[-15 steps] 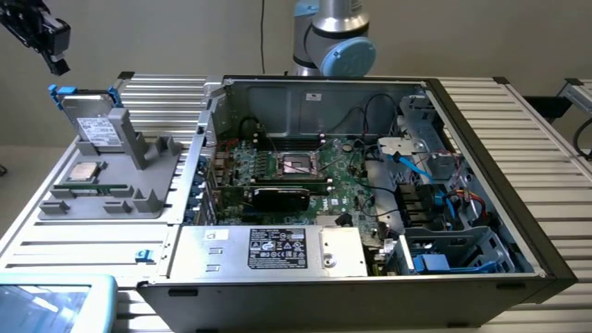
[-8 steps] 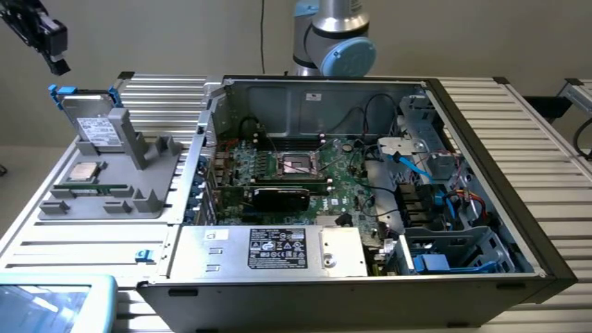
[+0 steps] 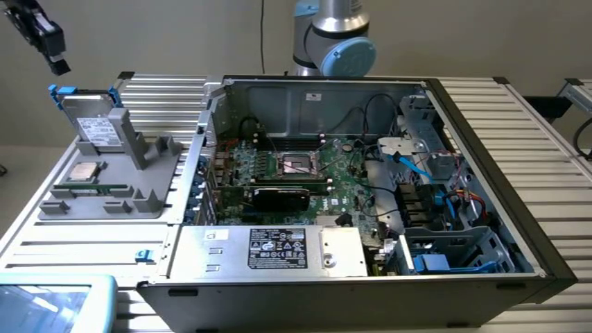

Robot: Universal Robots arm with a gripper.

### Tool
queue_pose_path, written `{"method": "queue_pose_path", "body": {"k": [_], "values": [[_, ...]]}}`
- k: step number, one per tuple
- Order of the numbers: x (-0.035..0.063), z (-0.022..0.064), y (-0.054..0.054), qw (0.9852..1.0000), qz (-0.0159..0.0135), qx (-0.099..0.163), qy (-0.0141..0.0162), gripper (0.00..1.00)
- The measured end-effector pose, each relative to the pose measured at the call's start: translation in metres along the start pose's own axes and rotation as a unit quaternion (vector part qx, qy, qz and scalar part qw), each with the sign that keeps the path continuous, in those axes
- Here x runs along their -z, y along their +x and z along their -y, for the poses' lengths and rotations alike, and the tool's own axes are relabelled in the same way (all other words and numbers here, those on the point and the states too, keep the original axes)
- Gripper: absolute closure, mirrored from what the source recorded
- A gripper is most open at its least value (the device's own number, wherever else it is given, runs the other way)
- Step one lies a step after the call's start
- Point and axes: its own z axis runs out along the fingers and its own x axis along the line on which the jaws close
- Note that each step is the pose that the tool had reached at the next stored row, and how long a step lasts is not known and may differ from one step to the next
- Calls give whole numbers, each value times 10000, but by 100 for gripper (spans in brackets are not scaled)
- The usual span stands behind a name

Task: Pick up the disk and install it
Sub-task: 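Pick up the disk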

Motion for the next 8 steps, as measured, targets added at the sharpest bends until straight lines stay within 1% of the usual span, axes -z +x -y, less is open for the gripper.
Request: {"method": "queue_pose_path", "body": {"k": [4, 8], "values": [[0, 0, 0, 9994, 5, -332, -8, 89], [0, 0, 0, 9978, 11, -662, -16, 89]]}}
